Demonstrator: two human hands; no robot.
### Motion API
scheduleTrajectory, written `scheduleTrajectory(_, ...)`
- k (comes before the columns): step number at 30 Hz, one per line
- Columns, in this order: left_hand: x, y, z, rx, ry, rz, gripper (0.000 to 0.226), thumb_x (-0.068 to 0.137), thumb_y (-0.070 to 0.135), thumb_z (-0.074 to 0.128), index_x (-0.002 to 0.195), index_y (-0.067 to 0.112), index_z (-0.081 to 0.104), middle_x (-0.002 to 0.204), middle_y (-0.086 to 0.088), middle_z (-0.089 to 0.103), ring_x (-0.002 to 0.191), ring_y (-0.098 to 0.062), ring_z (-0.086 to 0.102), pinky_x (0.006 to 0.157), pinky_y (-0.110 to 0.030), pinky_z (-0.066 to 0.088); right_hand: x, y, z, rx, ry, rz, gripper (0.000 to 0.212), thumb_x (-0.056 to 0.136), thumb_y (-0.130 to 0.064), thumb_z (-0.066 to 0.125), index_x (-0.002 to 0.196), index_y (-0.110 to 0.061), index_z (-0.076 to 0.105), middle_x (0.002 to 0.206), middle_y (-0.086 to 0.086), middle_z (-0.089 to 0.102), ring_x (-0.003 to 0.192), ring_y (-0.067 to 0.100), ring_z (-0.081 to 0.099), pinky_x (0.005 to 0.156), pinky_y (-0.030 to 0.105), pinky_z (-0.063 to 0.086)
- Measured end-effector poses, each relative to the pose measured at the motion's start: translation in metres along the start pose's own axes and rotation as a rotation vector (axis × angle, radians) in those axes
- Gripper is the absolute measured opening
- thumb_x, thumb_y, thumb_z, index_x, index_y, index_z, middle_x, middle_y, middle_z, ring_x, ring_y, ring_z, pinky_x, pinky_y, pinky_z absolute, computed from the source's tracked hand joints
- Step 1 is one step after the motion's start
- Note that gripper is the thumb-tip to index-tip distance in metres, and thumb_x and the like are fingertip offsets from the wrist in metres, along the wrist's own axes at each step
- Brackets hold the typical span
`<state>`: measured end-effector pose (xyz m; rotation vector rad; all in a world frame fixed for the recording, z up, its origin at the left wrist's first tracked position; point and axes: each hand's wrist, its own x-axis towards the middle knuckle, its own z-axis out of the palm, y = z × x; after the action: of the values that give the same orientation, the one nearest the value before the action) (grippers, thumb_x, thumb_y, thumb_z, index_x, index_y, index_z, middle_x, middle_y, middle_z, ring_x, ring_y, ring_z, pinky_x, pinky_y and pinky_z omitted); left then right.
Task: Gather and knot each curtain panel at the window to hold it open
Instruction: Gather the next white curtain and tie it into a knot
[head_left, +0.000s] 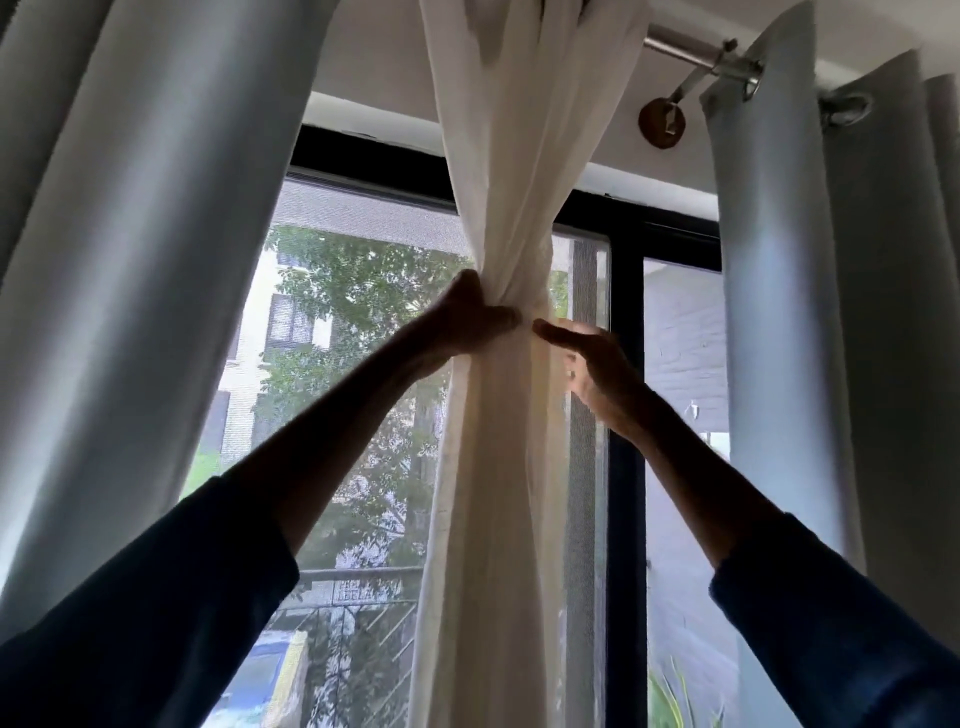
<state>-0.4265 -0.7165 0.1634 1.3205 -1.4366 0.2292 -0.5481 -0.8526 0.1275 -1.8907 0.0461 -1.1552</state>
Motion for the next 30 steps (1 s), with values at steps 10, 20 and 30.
scheduleTrajectory(10,-0.011,-0.002,-0.012,0.139,0.031,-0.003,0.054,0.083,0.036,0.073,0.120,0.001,0.054,0.105,-0.006,0.063,0.094,-0.019,0.065,0.073,-0.030,0.062,-0.002,0.007,0.010,0.195,-0.094,0.028,0.044,0.088,-0.020,0.075,0.124,0.002,0.065,0.119,0.019,0.071,0.111,0.034,0.069,0.095,0.043,0.057)
scheduleTrajectory(20,-0.053,-0.037,0.033,0.484,0.161,-0.022,0.044,0.099,0.033,0.054,0.122,-0.004,0.049,0.122,-0.022,0.052,0.116,-0.031,0.047,0.079,-0.033,0.036,-0.055,0.047,0.007,-0.061,0.116,-0.010,0.037,0.080,-0.016,0.083,0.113,-0.003,0.070,0.092,0.000,0.078,0.081,0.014,0.076,0.067,0.025,0.062)
scheduleTrajectory(30,-0.138,-0.096,0.099,0.502,0.206,0.022,0.038,0.100,0.027,0.052,0.090,-0.008,0.057,0.091,-0.031,0.058,0.089,-0.041,0.057,0.075,-0.043,0.038,-0.147,0.124,0.055,-0.360,0.384,-0.121,0.017,0.083,-0.012,0.078,0.096,-0.006,0.068,0.080,0.000,0.073,0.063,0.002,0.067,0.054,0.020,0.054)
